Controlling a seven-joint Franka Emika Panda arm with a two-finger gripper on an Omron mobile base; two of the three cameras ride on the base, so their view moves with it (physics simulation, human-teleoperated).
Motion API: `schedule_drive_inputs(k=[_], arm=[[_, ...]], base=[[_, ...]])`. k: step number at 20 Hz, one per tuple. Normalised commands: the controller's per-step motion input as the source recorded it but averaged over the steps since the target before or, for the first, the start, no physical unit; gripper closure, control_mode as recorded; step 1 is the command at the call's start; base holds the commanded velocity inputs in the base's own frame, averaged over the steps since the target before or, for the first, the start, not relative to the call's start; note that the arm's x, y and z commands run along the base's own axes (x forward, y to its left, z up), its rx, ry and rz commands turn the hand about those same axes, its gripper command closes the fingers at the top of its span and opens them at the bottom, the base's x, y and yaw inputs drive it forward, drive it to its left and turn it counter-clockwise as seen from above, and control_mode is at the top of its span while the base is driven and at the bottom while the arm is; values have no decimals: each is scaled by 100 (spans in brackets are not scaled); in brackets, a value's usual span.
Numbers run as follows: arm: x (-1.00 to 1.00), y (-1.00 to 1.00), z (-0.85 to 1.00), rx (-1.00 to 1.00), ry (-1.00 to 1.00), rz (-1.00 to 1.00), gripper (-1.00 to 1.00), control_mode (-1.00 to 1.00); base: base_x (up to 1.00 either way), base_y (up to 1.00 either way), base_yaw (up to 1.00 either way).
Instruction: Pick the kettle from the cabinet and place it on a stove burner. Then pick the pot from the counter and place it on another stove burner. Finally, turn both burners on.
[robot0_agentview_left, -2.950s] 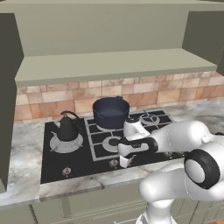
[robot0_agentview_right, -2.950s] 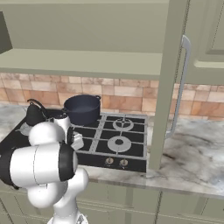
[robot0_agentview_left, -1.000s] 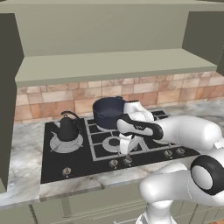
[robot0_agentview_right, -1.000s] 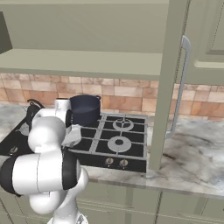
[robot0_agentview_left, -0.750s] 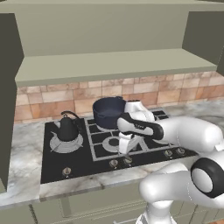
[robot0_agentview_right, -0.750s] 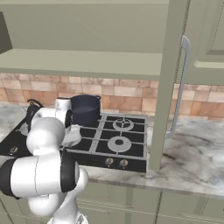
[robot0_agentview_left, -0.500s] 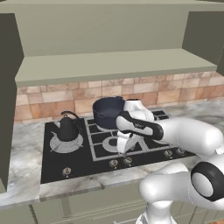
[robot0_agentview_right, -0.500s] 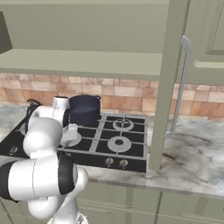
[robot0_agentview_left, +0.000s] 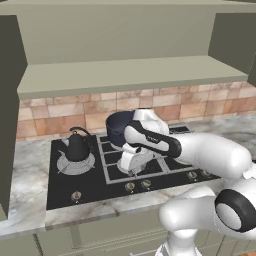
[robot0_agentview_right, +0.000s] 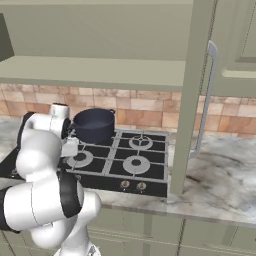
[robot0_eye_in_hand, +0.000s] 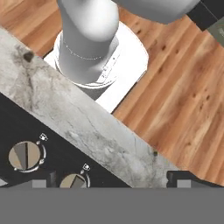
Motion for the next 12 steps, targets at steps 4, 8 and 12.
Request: schedule_drive_inputs(k=[4, 8, 12], arm=[[-18, 44, 14, 0, 3, -21, -100, -100], [-27, 39, 5, 0, 2, -26, -100, -100], [-30, 37, 1, 0, 0, -26, -100, -100]], base=[[0, 0, 0], [0, 0, 0], [0, 0, 0]])
